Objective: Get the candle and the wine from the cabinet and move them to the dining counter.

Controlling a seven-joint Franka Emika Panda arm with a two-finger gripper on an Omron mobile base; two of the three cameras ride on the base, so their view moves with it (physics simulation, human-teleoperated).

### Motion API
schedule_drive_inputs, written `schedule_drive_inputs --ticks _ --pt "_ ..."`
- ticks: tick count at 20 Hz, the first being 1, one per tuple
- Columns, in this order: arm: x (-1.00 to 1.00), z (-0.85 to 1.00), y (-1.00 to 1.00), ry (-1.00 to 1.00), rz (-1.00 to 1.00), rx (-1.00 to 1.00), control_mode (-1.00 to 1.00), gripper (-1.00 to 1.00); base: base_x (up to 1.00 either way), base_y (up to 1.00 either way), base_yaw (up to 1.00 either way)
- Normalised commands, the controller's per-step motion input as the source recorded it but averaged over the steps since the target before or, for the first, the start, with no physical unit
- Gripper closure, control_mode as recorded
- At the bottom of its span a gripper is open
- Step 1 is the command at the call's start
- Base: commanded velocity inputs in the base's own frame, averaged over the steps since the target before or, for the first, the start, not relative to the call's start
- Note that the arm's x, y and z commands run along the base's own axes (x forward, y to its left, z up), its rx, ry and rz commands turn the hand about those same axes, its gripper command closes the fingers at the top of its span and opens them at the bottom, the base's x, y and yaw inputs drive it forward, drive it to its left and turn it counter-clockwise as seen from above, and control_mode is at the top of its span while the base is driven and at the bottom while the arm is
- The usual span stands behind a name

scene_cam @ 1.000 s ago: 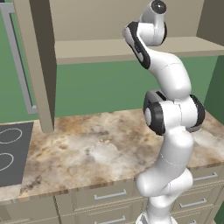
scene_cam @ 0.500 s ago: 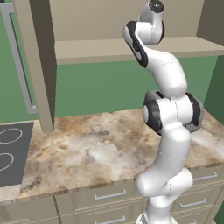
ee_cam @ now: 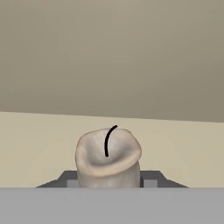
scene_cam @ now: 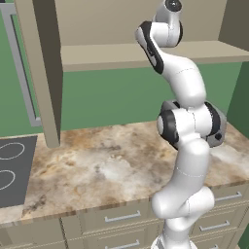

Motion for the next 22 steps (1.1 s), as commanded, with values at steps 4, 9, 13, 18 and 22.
schedule_drive_inputs --ticks 4,9,13,18,22 --pt "0.0 0.0 0.0 0.0 0.0 0.0 -1.0 1.0 0.0 0.0 0.0" --pt "-0.23 0.0 0.0 -0.03 0.0 0.0 -1.0 1.0 0.0 0.0 0.0" --pt "-0.77 0.0 -0.03 -0.12 0.0 0.0 -1.0 1.0 0.0 0.0 0.0" --pt "-1.0 0.0 -0.1 -0.16 0.0 0.01 -1.0 1.0 0.0 0.0 0.0" --pt "-1.0 -0.06 -0.1 -0.24 0.0 0.0 -1.0 1.0 0.0 0.0 0.0"
